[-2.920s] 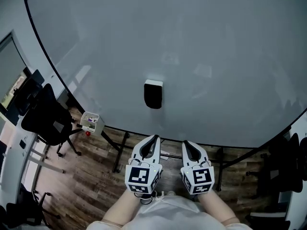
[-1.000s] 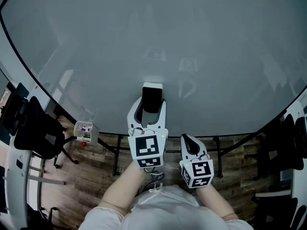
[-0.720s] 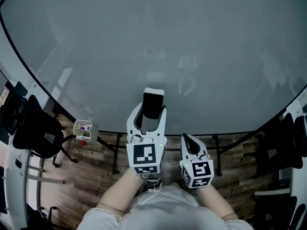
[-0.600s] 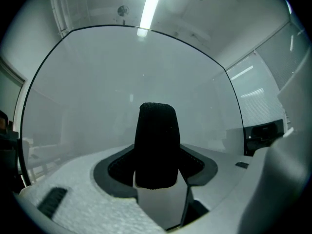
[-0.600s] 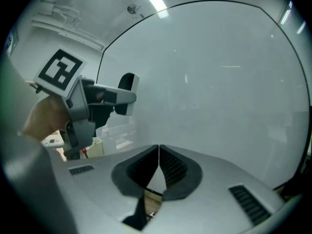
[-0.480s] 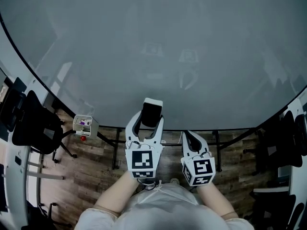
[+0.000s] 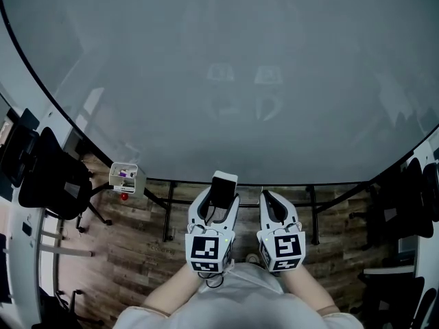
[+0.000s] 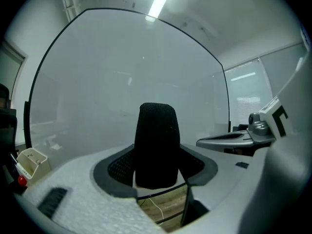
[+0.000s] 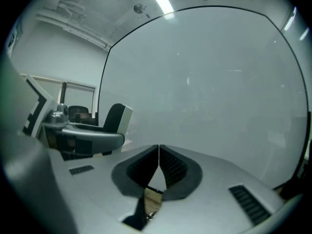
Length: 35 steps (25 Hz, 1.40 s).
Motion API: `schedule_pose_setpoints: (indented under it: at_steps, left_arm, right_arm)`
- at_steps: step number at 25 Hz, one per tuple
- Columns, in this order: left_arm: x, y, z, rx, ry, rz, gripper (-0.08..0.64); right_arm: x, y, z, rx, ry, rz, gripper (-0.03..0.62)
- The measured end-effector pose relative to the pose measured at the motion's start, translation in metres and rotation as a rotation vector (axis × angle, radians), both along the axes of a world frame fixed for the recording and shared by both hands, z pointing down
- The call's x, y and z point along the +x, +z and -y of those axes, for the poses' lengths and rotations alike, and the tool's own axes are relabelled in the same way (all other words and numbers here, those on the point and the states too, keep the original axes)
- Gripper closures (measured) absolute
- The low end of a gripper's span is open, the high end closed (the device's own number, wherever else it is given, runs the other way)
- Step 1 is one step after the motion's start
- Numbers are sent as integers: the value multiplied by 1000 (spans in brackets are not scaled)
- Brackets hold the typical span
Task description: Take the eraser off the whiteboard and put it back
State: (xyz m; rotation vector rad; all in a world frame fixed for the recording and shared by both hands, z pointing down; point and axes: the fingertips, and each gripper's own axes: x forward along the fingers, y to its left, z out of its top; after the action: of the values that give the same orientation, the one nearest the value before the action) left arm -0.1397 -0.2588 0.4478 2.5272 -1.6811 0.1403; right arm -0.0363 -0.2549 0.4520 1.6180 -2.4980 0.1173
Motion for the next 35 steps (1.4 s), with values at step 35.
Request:
schedule_pose_setpoints:
  at_steps: [35]
  left_arm:
    - [7,-52,29,73,42,-43,301]
  right_arm:
    - [-10,-5,1,-24,-9,61,565]
